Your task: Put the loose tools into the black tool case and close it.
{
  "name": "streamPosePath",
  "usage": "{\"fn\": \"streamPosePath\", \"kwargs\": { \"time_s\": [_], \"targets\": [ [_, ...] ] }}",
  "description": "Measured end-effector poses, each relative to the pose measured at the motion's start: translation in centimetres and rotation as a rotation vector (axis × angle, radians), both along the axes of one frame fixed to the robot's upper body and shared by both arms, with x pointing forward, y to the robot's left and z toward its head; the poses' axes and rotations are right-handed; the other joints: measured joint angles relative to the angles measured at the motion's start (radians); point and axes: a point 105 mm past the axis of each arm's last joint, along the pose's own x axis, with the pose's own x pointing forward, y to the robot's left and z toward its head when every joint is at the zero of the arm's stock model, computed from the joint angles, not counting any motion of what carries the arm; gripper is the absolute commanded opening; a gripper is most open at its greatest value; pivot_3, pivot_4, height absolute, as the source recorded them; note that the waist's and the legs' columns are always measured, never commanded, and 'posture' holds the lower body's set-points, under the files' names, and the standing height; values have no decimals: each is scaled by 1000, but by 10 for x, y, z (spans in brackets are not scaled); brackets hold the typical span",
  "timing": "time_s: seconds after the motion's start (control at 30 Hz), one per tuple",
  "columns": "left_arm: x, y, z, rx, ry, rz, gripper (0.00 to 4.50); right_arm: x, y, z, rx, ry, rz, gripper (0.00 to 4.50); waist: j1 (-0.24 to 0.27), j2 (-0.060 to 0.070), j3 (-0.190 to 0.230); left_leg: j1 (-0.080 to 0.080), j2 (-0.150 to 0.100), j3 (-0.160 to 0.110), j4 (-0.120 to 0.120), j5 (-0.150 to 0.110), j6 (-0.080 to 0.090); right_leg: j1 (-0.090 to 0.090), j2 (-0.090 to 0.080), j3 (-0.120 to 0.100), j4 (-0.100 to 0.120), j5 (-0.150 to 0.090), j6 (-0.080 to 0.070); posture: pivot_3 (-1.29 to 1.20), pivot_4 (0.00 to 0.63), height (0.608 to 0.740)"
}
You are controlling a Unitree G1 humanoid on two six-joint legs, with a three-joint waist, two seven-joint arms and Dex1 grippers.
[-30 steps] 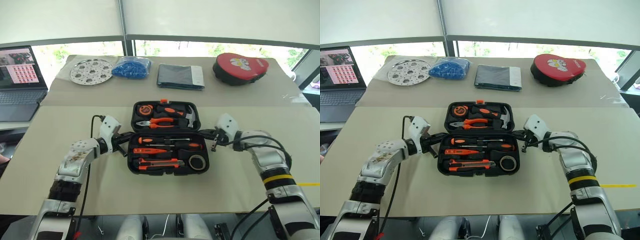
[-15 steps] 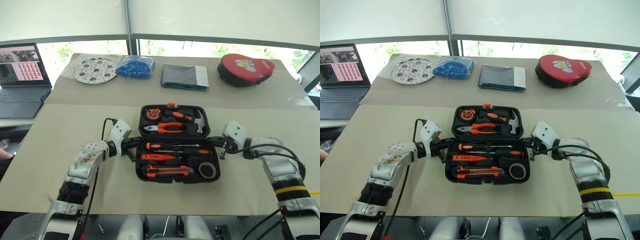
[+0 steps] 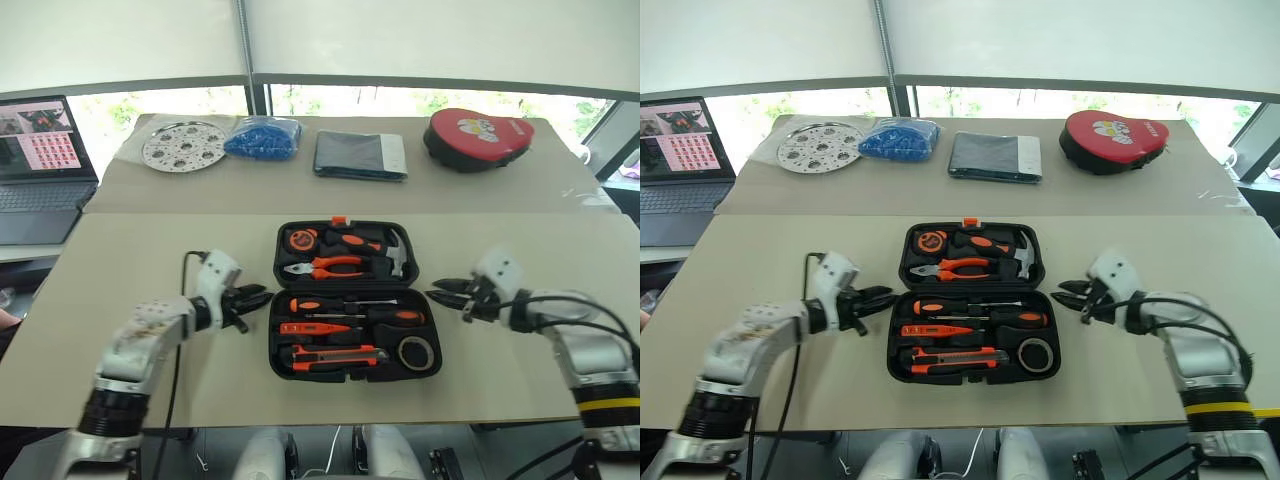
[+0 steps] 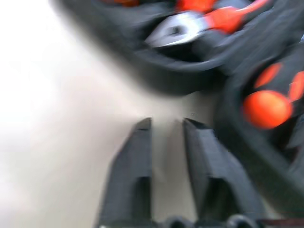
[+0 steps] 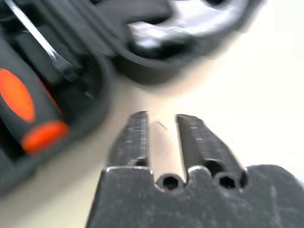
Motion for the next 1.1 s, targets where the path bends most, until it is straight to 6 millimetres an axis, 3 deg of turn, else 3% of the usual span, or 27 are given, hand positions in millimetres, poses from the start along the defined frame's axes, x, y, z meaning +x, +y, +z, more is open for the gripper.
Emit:
{"fn": "streamPosePath", "kwargs": {
  "time_s": [0.07,0.2,0.3,0.43,0.57,0.73,0.9,0.93,0.97,1.1],
  "targets": [
    [2,12,13,-15,9,32,3070,-2,2,14,61,64,-9,3149,-3,0,0,1,0,0,0,0,0,0,0,0,2,-1,-1,0,150,740],
    [10,-1,33,-54,47,-5,4483,6,8,37,63,183,-67,4499,0,-1,0,0,-1,0,1,0,0,-1,-1,0,4,-1,-2,0,150,740],
    [16,-17,43,-83,70,-20,4483,12,17,51,139,282,-128,4499,2,-1,1,-1,-1,0,0,0,0,-1,-1,1,4,-1,-2,0,150,740],
    [25,-35,44,-109,110,9,4483,14,18,39,93,466,-261,4499,7,-1,0,-5,-2,-1,1,0,0,-3,0,0,5,-1,-1,0,150,740],
    [38,-49,38,-136,145,72,4483,29,33,31,117,496,-317,4499,5,-1,0,-9,-4,0,1,1,1,-8,-1,1,5,0,0,0,150,740],
    [43,-45,35,-135,156,131,4483,38,33,24,100,493,-370,4499,4,-1,0,-14,-6,0,0,1,0,-13,-2,0,5,0,1,0,150,740],
    [41,-54,26,-116,190,120,4483,42,34,19,56,496,-395,4499,0,-1,0,-14,-10,0,1,2,0,-13,-3,0,6,0,2,0,150,740],
    [42,-55,26,-113,190,122,3966,43,32,17,55,501,-406,3996,0,-1,0,-14,-10,0,1,3,-1,-13,-3,0,6,0,2,0,150,740],
    [42,-55,26,-114,192,125,3783,44,32,18,57,499,-410,3807,0,-1,0,-13,-11,0,0,3,-1,-13,-3,0,7,0,2,0,150,740],
    [44,-68,24,-142,212,104,2309,52,32,19,62,475,-429,2510,3,-1,0,-12,-12,-1,1,4,0,-12,-5,0,7,1,2,0,150,740]
  ]
}}
